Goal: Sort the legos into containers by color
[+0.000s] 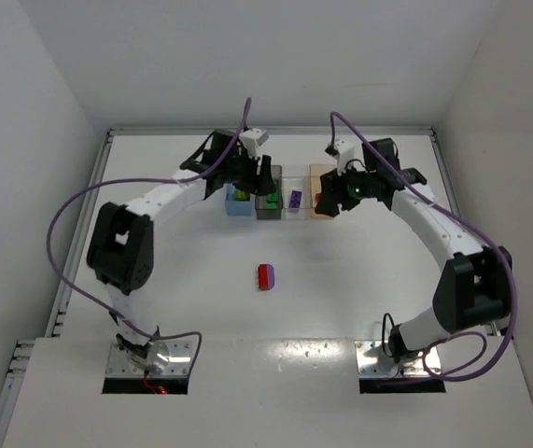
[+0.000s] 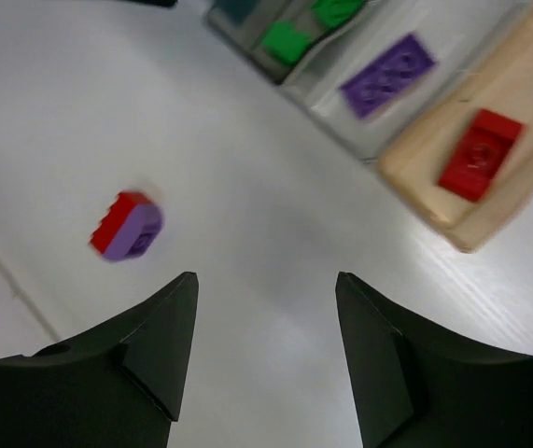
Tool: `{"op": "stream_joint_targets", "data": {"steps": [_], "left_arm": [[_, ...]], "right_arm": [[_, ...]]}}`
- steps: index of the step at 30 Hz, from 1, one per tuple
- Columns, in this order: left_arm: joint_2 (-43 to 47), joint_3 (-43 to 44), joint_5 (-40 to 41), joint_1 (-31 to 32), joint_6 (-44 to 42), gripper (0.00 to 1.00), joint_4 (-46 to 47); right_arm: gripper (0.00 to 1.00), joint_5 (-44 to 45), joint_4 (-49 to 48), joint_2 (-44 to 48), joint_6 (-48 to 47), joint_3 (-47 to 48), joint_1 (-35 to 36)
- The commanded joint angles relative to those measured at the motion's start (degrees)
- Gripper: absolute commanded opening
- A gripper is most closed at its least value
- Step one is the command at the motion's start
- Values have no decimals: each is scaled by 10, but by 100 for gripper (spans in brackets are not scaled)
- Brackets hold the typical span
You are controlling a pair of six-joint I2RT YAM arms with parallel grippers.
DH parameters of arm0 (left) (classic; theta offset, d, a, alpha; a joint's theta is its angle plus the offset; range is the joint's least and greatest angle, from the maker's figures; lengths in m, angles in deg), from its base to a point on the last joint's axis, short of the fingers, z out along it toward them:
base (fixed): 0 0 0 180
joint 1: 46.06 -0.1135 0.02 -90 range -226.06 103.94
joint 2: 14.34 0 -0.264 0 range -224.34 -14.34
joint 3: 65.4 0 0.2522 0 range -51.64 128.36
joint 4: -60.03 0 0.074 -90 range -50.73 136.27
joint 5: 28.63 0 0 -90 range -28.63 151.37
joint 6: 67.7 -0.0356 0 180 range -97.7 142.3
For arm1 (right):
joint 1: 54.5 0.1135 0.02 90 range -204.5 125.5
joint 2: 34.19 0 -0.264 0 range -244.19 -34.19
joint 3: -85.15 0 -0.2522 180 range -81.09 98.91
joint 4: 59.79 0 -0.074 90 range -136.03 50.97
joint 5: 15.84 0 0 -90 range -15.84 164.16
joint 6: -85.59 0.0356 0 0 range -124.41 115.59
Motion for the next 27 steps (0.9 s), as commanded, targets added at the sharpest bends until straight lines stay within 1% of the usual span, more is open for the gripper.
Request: {"op": "stream_joint_targets", "data": {"steps": [1,2,3,4,5,6,7,8,9,10,11,13,14,17,20,21,23,25,27], "left_arm": [[147,-39,-99,2,-77,66,-7],[184,-60,-105,7,-123,66,-31],[201,-67,-119,7,-143,66,-88],[219,-77,-127,7,-158,66,-109],[237,-104,-143,-2,-171,66,-123],[257,-119,-157,-23,-188,66,-136],[295,-132,-172,-34,-195,66,-155],[332,-153,-181,-54,-201,66,-167],[332,-163,-181,-64,-209,66,-167],[366,-174,-181,-74,-209,66,-175],[382,-191,-188,-83,-209,66,-175],[411,-207,-188,-107,-216,66,-181],[435,-220,-188,-121,-216,67,-187],[474,-244,-193,-152,-210,67,-188],[497,-266,-193,-183,-205,67,-193],[512,-266,-175,-192,-198,67,-193],[530,-288,-151,-208,-175,67,-182],[561,-304,-118,-229,-145,67,-159],[580,-329,-118,-241,-132,67,-145]], "right_arm": [[62,-140,75,-1,-100,-6,22],[63,-153,103,-1,-142,-15,33],[65,-176,116,-1,-164,-20,40],[69,-176,124,-1,-182,-28,48],[74,-176,124,-1,-210,-50,65],[82,-181,124,-1,-224,-63,76],[83,-173,124,-1,-237,-72,89],[83,-165,118,-1,-254,-91,114],[84,-165,106,-1,-254,-99,127],[84,-155,96,-1,-260,-106,139],[84,-143,79,-1,-260,-118,164],[86,-127,70,-13,-276,-124,190],[87,-110,63,-32,-286,-124,214],[87,-91,49,-63,-286,-110,248],[88,-80,48,-82,-286,-86,262],[88,-75,48,-93,-286,-74,269],[88,-66,41,-99,-242,-65,274],[86,-65,34,-114,-212,-57,274],[86,-70,13,-114,-186,-64,280]]}}
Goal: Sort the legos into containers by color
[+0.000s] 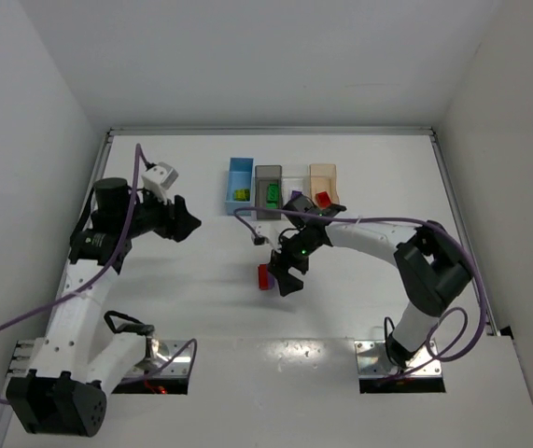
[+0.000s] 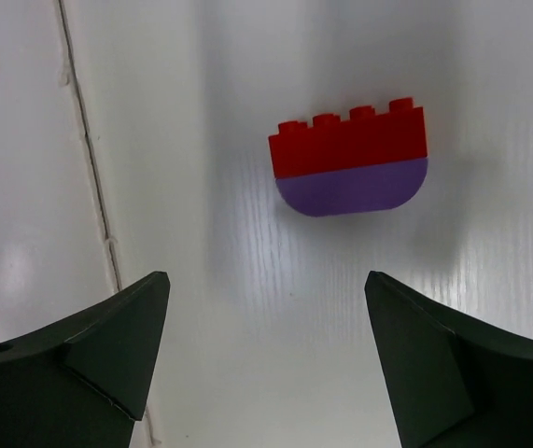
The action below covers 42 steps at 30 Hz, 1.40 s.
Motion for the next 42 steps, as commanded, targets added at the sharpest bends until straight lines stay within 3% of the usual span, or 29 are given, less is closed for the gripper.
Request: {"op": "stream_joint_targets", "data": {"steps": [1,5,9,14,31,37,42], "left_arm": [[47,-29,24,-17,34,67,38],[53,-41,18,-22,34,67,43],[46,-35,18,-22,34,67,43],[35,-35,18,-34,34,67,43],[18,-35,23,-34,28,67,49],[18,-41,23,-34,28,67,54],[18,-47,18,-34,34,67,59]], "right_arm": [[86,-5,-57,6,50,7,12],[90,38,-111,40,48,-34,35],[96,38,-41,-10,-12,19,47],[98,58,-57,-39,-40,44,58],[98,58,-31,-133,-75,117,58],[99,28,-45,-103,-53,82,58],[99,28,-25,-102,-91,74,58]]}}
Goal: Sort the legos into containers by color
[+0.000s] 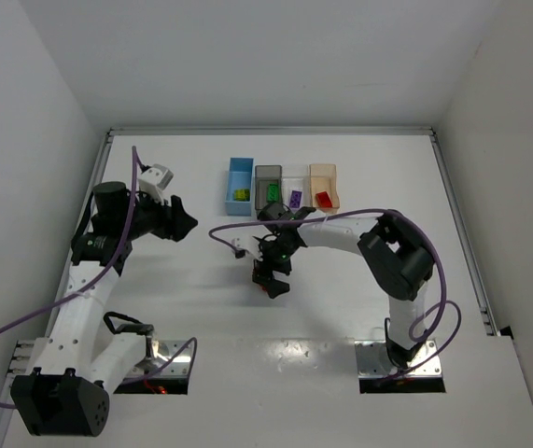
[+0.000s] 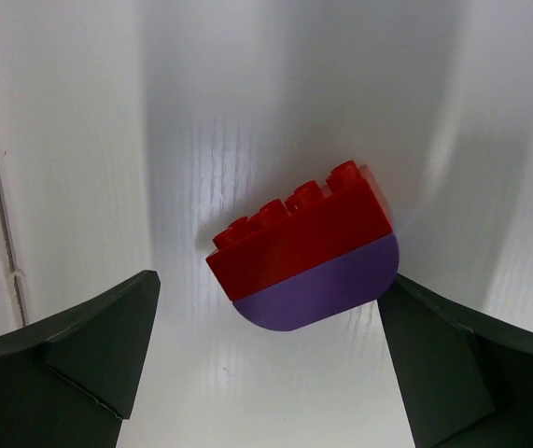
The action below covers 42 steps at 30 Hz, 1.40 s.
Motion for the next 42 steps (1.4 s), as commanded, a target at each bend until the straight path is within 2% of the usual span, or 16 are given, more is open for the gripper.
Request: {"op": "stream_joint_targets", "data": {"steps": [1,7,27,35,42], "left_arm": [[3,-2,-7,-6,4,67,22],[3,-2,-7,-11,4,67,27],[14,-23,-13,-22,14,69,43],[14,-23,-13,-22,19,69,48],[14,-28,-8,-27,25,69,48]], "right_arm": [[99,-21,5,18,-26,6,5],[99,-31,37,-11,-4,56,5],[99,-74,16,-7,45,45,38],[99,28,-61,13,155,-14,56],[94,104,-118,32,208,-61,69]]}}
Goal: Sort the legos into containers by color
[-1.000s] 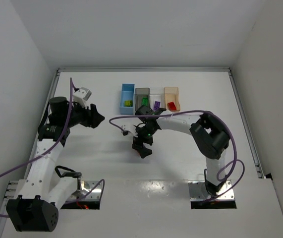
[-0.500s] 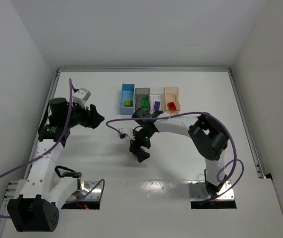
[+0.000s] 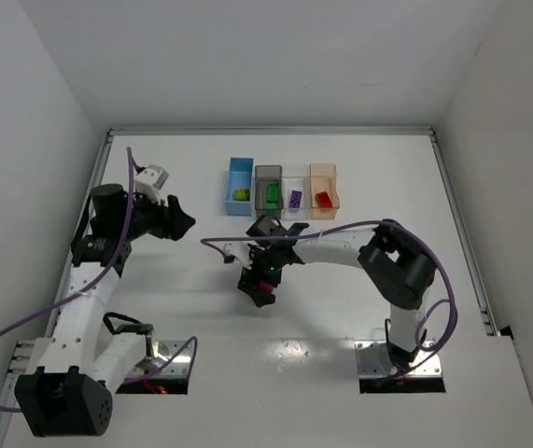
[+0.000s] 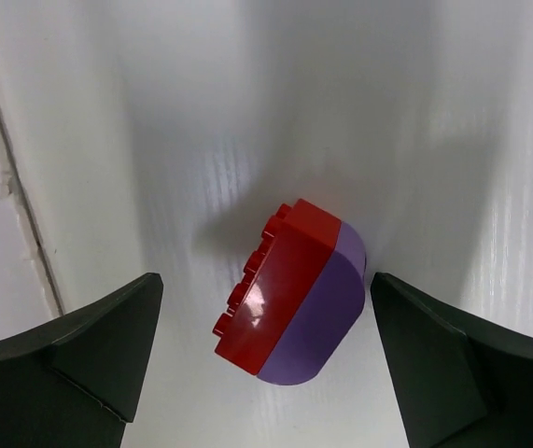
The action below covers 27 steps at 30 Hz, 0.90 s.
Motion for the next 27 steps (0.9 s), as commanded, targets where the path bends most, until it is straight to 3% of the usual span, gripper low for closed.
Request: {"op": "stream_joint_targets", "data": {"steps": [1,15,19,20,23,26,27], "left_arm": [[13,-7,-6,-8,7,69,20],[18,-7,0,-8,7,70,25],[18,-12,0,-8,7,70,25],[18,-12,0,-8,7,70,25],[23,-18,5,-8,13,70,25],[35,-23,-20,-27,19,74,31],[40,-29,-60,-27,19,75,31]], "right_arm": [[94,57,-38,21,48,-35,5],[73,117,-78,54,81,-90,0],[50,117,-88,59,88,-102,0],[38,117,-89,59,88,-107,5],[18,117,-89,59,94,-107,5],[4,117,-101,83,94,-119,-1],[4,117,-101,91,94,-119,-1]]}}
